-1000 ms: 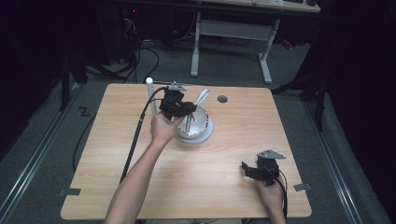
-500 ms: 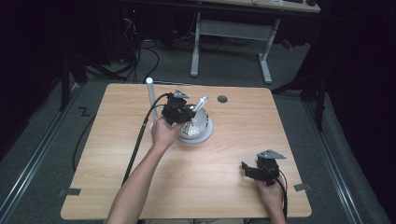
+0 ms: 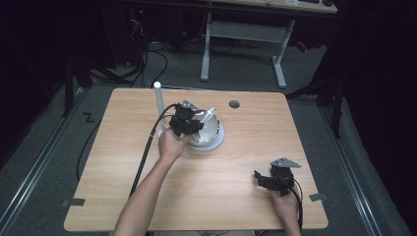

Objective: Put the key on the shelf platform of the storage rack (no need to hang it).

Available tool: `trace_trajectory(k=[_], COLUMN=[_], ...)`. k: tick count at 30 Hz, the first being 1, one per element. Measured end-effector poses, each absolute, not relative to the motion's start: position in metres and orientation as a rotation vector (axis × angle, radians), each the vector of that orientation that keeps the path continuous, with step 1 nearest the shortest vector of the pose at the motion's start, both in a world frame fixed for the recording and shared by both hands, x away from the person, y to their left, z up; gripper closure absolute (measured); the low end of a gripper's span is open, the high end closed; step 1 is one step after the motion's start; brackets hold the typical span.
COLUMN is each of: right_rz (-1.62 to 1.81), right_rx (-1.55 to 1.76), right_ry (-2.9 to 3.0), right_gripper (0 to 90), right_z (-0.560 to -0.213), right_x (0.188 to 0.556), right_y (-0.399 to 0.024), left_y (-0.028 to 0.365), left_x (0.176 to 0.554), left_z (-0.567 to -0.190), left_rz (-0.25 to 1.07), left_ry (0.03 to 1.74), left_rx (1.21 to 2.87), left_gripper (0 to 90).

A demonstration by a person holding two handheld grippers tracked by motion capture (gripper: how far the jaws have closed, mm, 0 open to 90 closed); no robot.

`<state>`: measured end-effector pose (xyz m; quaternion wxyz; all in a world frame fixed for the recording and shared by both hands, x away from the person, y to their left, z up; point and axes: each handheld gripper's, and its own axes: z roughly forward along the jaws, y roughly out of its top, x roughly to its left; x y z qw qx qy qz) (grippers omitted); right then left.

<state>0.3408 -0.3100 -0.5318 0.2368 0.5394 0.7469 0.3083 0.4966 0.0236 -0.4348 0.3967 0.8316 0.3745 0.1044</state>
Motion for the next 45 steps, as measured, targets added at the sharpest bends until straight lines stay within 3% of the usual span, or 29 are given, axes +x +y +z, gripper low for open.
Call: trace_trajectory(k=[16, 28, 37, 45], right_rz=[0.844, 0.844, 0.845, 0.845], right_rx=[1.476, 1.475, 1.476, 1.476], right_ry=[2.049, 2.05, 2.05, 2.049], right_gripper=[24.1, 24.1, 24.1, 24.1], right_z=[-0.532, -0.532, -0.532, -0.532], right_x=[0.341, 0.341, 0.341, 0.341], right_y=[-0.31, -0.31, -0.31, -0.31], left_y=[0.022, 0.022, 0.028, 0.033], left_x=[0.495, 0.487, 0.478, 0.471], left_z=[-0.446, -0.443, -0.431, -0.424], left_rz=[0.284, 0.31, 0.329, 0.35], left_ry=[0.962, 0.951, 0.94, 0.926], left_rx=[2.153, 2.158, 2.105, 2.094], left_gripper=[73.4, 63.3, 48.5, 46.5])
